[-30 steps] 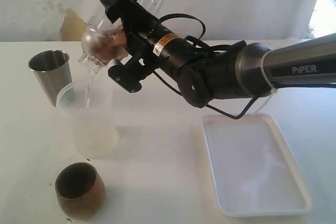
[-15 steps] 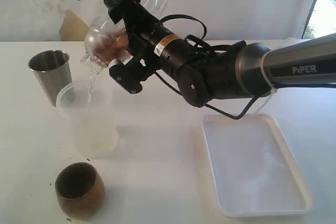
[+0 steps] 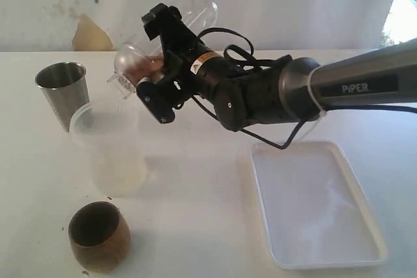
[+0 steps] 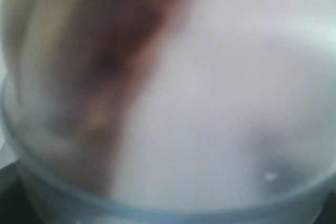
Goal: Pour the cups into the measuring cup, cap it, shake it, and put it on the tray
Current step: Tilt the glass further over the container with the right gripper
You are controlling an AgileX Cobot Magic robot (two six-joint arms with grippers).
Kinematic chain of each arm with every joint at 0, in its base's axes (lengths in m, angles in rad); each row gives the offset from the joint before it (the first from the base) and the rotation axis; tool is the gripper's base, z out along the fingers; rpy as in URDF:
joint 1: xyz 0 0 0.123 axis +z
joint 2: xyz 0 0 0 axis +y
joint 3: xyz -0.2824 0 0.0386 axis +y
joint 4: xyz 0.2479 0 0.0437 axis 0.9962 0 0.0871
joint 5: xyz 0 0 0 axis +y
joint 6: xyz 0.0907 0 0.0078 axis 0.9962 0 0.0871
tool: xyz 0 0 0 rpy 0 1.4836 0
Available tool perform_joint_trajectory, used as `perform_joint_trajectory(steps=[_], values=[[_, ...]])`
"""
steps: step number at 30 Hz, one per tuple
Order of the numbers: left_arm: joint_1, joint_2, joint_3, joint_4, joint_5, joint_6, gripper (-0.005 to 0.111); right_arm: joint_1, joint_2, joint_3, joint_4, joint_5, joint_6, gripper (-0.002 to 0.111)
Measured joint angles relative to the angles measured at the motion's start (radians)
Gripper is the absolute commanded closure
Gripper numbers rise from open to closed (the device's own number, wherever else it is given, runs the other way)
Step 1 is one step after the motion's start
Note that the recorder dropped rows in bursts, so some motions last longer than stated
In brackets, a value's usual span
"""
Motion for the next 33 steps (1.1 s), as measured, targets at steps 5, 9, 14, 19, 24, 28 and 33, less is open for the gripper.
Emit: perform_joint_trajectory(steps=[5, 9, 14, 19, 24, 28, 33], values=[[0.000, 0.000, 0.000, 0.000, 0.000, 0.000, 0.107, 0.000, 0.011, -0.020, 0.000, 0.002, 0.000, 0.108], [0.000, 0.000, 0.000, 0.000, 0.000, 0.000, 0.107, 0.000, 0.012, -0.020, -0.065, -0.048, 0.000, 0.108], [0.000, 0.000, 0.000, 0.000, 0.000, 0.000, 0.107, 0.000, 0.012, -0.020, -0.165, -0.083, 0.000, 0.108], [0.000, 0.000, 0.000, 0.000, 0.000, 0.000, 0.107, 0.000, 0.012, -0.020, -0.195, -0.083, 0.000, 0.108], [0.000, 0.000, 0.000, 0.000, 0.000, 0.000, 0.107, 0.000, 0.012, -0.020, -0.213, -0.094, 0.000, 0.108], [0.000, 0.000, 0.000, 0.000, 0.000, 0.000, 0.107, 0.000, 0.012, -0.020, -0.231, -0.100, 0.000, 0.108], [0.000, 0.000, 0.000, 0.000, 0.000, 0.000, 0.107, 0.000, 0.012, -0.020, -0.231, -0.107, 0.000, 0.108]])
